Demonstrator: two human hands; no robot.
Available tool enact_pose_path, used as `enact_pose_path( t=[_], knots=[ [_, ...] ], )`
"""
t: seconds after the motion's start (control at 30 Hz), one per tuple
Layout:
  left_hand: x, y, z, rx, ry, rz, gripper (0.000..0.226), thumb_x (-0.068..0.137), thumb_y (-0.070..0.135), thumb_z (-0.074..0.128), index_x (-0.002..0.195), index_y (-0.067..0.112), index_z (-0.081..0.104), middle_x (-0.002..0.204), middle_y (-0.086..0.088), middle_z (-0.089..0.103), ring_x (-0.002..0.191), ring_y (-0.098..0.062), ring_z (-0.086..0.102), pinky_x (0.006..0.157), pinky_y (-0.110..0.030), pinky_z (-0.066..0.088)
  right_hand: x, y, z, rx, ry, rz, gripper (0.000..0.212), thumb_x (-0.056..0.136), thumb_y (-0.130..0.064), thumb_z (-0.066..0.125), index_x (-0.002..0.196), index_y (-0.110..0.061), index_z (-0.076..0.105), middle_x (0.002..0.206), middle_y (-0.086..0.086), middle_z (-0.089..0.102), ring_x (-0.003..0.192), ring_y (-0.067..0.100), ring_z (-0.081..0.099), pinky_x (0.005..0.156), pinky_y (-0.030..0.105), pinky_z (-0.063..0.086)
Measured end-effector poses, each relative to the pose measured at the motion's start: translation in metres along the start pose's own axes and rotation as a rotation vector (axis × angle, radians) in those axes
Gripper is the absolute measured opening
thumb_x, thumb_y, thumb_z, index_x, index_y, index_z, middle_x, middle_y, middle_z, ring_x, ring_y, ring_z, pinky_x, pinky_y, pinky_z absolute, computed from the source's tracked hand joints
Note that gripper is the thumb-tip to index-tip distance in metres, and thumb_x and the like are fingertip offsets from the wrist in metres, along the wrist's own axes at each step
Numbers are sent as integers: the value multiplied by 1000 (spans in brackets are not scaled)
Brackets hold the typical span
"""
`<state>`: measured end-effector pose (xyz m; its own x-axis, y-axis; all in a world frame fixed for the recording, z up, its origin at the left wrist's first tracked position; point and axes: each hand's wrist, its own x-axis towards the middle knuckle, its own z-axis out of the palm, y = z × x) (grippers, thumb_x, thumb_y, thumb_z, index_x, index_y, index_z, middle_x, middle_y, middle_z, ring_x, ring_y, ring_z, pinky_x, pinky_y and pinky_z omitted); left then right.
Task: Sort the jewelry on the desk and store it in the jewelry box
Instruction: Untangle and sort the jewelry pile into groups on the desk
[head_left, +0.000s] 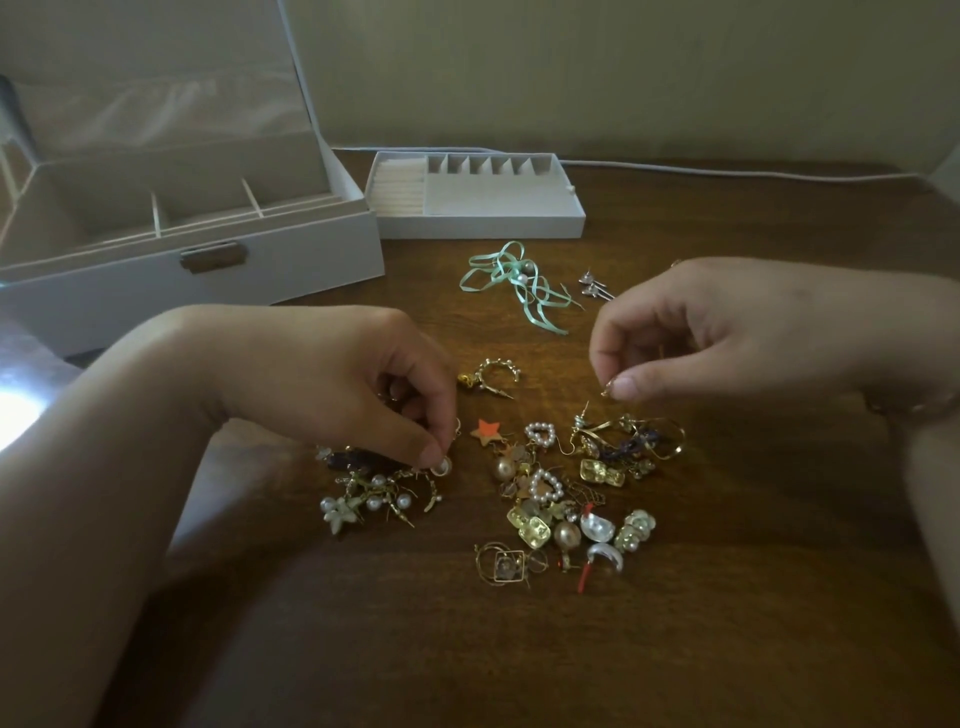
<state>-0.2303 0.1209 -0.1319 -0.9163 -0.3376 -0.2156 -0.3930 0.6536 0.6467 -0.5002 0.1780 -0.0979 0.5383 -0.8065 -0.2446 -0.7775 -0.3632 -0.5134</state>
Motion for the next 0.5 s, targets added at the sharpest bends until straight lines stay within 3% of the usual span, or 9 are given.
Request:
enact_pose_path(
  t=[0.13, 0.27, 0.5],
  knots=[
    [0, -2, -1, 9, 2, -7, 14, 75, 53, 65, 81, 41, 70, 87, 11, 65, 87, -19, 60, 76, -35, 49, 1, 9, -4, -112, 27, 105, 6, 86, -32, 65, 82, -36, 64, 78, -17, 65, 66, 0, 59, 59, 18, 47],
    [-1, -3, -1, -17, 0, -6, 11, 75, 53, 67, 79, 43, 70, 84, 10, 66, 82, -20, 61, 75, -39, 51, 3, 14, -3, -133, -97, 244, 6, 88, -31, 65, 84, -36, 65, 78, -13, 70, 71, 3, 64, 69, 28, 53],
    [0, -4, -2, -33, -13, -2, 14, 74, 55, 65, 80, 44, 70, 83, 9, 66, 80, -21, 61, 74, -39, 51, 1, 12, -3, -176, -110, 295, 4, 90, -39, 59, 94, -38, 61, 76, -12, 71, 71, 2, 64, 69, 26, 53]
  ],
)
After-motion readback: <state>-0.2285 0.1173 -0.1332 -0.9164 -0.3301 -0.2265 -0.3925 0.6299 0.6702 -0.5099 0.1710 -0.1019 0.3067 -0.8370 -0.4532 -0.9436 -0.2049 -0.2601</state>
